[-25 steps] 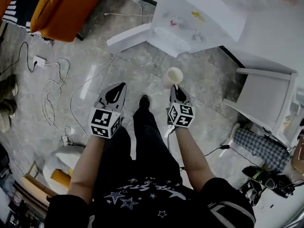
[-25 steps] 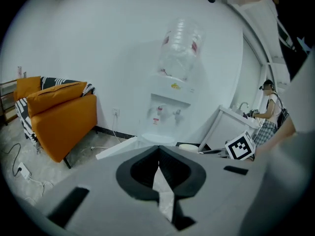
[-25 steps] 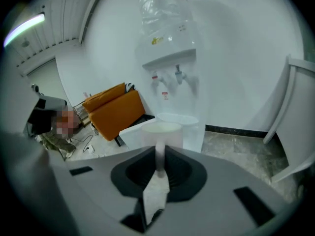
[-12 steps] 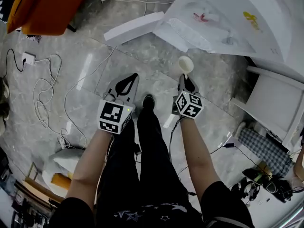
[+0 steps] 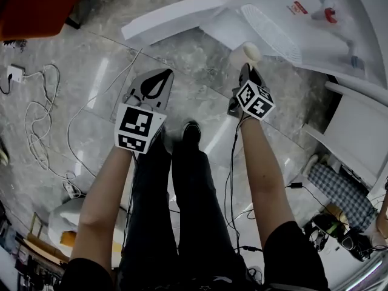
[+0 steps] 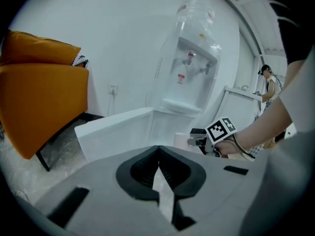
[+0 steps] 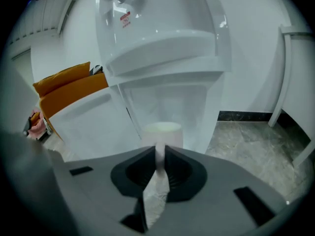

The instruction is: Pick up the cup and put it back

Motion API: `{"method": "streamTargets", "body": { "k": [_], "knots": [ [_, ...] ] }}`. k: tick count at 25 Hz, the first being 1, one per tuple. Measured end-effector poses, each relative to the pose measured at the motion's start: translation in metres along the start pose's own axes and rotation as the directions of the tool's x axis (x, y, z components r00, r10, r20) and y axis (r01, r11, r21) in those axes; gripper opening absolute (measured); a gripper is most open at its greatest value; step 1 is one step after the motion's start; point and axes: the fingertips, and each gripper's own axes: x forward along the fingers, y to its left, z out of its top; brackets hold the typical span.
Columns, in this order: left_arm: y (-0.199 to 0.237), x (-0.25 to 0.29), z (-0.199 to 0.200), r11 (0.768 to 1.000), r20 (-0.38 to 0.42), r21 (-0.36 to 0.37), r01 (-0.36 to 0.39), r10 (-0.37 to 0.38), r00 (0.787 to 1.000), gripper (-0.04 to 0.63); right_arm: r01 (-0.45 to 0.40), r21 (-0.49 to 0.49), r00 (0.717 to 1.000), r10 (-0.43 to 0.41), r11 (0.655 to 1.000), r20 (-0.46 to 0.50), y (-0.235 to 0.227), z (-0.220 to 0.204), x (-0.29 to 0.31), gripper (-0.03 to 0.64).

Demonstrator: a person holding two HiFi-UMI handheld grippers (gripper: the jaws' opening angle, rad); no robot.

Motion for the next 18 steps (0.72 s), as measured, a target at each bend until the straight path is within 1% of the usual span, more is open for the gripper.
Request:
{"method": "streamTargets", "body": {
  "k": [2, 6, 9, 11, 15, 18],
  "knots": [
    [0.016, 0.018, -0.014, 1.0, 0.007, 0.001, -0.003, 0.003, 1.0, 0.009, 0.003, -0.017, 1.0, -0.003, 1.0, 0.015, -0.006, 0.001, 0.029, 0.046],
    [0.052, 0.052, -0.031, 1.0, 0.04, -0.008, -0.03, 0.03, 0.999, 0.009, -0.007, -0.098, 0.999, 0.011, 0.995, 0.042, -0.011, -0.002, 0.082, 0.046],
    [0.065, 0.076, -0.042, 1.0, 0.061, -0.003, -0.031, 0.032, 0.998, 0.009, 0.004, -0.125, 0.997, 0.006, 0.992, 0.081, -0.017, 0.0, 0.118, 0.046],
    [0.068, 0.09, -0.051, 1.0, 0.067, 0.01, -0.023, 0.022, 0.998, 0.009, 0.017, -0.111, 0.994, -0.005, 0.994, 0.108, -0.021, 0.003, 0.14, 0.046],
    [0.07, 0.115, -0.066, 0.999, 0.08, 0.037, -0.001, -0.002, 0.997, 0.009, 0.051, -0.048, 0.986, -0.043, 0.998, 0.16, -0.031, 0.009, 0.175, 0.046],
    [0.073, 0.13, -0.071, 0.998, 0.084, 0.056, 0.011, -0.016, 0.996, 0.009, 0.095, -0.05, 0.978, -0.084, 0.994, 0.189, -0.041, 0.013, 0.194, 0.046]
  ]
}}
